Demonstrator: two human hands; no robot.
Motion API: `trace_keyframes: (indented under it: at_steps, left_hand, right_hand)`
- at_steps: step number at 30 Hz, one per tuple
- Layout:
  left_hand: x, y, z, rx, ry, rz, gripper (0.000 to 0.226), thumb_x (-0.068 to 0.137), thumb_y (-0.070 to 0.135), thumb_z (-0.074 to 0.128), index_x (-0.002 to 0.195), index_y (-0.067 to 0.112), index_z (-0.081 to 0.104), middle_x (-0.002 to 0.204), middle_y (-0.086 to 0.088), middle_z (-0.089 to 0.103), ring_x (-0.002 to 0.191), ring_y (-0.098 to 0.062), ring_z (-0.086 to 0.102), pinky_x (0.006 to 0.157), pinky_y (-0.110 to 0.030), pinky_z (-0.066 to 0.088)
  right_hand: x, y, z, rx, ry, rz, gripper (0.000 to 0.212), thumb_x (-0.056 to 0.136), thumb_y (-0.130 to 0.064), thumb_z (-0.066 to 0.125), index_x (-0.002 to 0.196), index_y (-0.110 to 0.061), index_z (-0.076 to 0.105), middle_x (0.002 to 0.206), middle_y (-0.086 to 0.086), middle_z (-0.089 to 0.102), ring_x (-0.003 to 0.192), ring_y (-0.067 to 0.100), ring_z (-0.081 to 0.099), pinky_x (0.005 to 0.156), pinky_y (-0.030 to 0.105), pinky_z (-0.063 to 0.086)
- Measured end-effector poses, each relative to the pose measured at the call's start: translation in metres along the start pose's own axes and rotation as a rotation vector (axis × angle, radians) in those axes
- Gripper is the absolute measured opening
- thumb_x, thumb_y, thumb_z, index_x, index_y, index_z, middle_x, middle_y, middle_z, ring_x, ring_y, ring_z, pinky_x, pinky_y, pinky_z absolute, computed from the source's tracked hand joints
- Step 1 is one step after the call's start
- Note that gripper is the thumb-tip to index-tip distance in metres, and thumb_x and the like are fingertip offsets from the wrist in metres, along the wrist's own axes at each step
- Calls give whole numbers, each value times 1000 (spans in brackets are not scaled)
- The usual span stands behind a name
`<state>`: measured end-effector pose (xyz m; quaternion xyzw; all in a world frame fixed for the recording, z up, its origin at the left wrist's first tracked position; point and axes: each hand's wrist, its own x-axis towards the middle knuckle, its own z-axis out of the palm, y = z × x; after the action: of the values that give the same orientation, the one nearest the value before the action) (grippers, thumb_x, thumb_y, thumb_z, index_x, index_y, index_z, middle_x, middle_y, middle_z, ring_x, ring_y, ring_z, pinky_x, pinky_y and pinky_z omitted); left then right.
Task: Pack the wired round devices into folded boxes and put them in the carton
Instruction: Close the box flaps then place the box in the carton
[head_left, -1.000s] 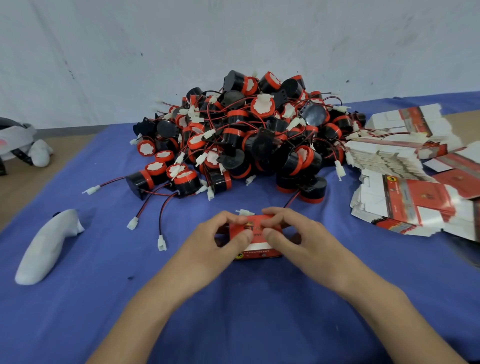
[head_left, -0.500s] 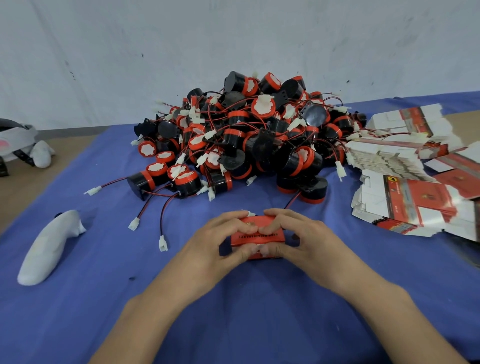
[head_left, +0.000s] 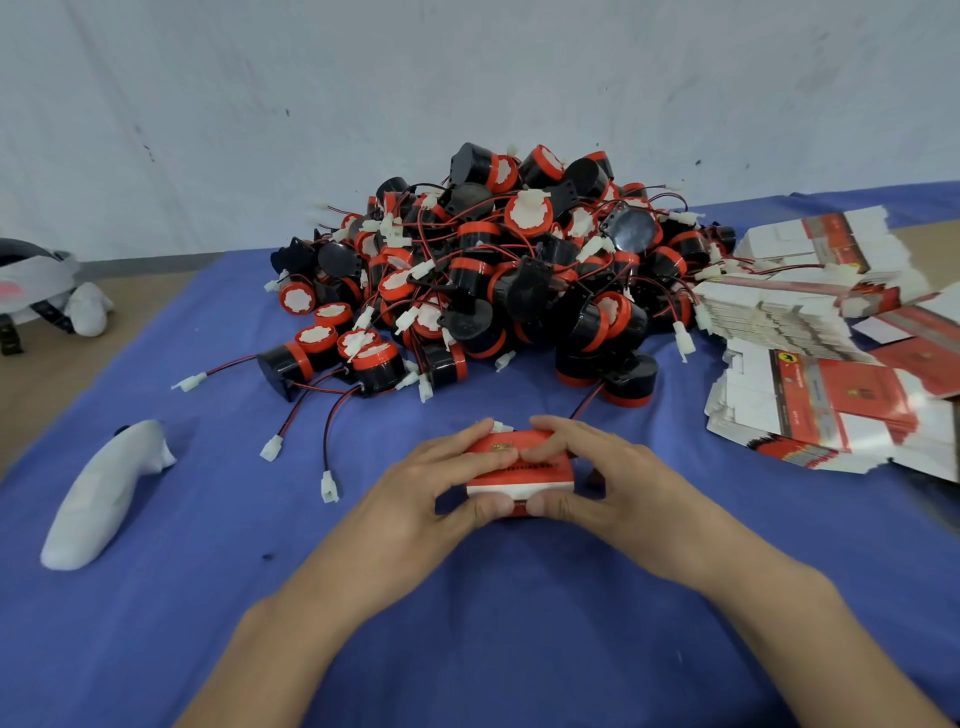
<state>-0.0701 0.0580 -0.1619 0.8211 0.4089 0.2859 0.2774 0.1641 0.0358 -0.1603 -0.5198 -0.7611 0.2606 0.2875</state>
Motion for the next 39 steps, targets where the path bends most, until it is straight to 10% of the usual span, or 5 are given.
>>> trace_keyframes:
  at_steps: [11, 25, 30, 39]
  left_hand:
    - [6, 1, 2, -97, 60, -11, 37, 89, 54, 54, 124, 65, 54, 136, 46, 44, 135, 15, 36, 101, -7, 39]
    - [-1, 7, 0, -159, 0, -48, 39, 94, 47, 49, 132, 54, 56, 148, 31, 41, 140, 10, 31, 114, -32, 39]
    - [-1, 13, 0, -205, 33, -75, 19, 92, 43, 54, 107, 49, 64, 143, 32, 46, 130, 7, 47, 103, -30, 49]
    - [-2, 11, -5, -199, 22, -40, 22, 96, 24, 63, 102, 44, 69, 141, 28, 50, 129, 2, 50, 101, -29, 50]
  right_hand:
    - [0, -10, 1, 102, 77, 6, 40, 81, -72, 44, 114, -52, 55, 125, -45, 49, 109, -7, 56, 84, 12, 41]
    - [-5, -7, -3, 189, 10, 50, 23, 101, -43, 53, 119, -56, 58, 138, -32, 51, 119, -8, 51, 91, 10, 41]
    - [-4, -6, -3, 389, 0, 68, 33, 102, -43, 44, 123, -43, 68, 141, -38, 47, 129, -20, 41, 99, 3, 36]
    - [-1, -3, -3, 403, -62, 64, 25, 104, -36, 46, 112, -47, 67, 138, -39, 43, 132, -9, 44, 112, 28, 41]
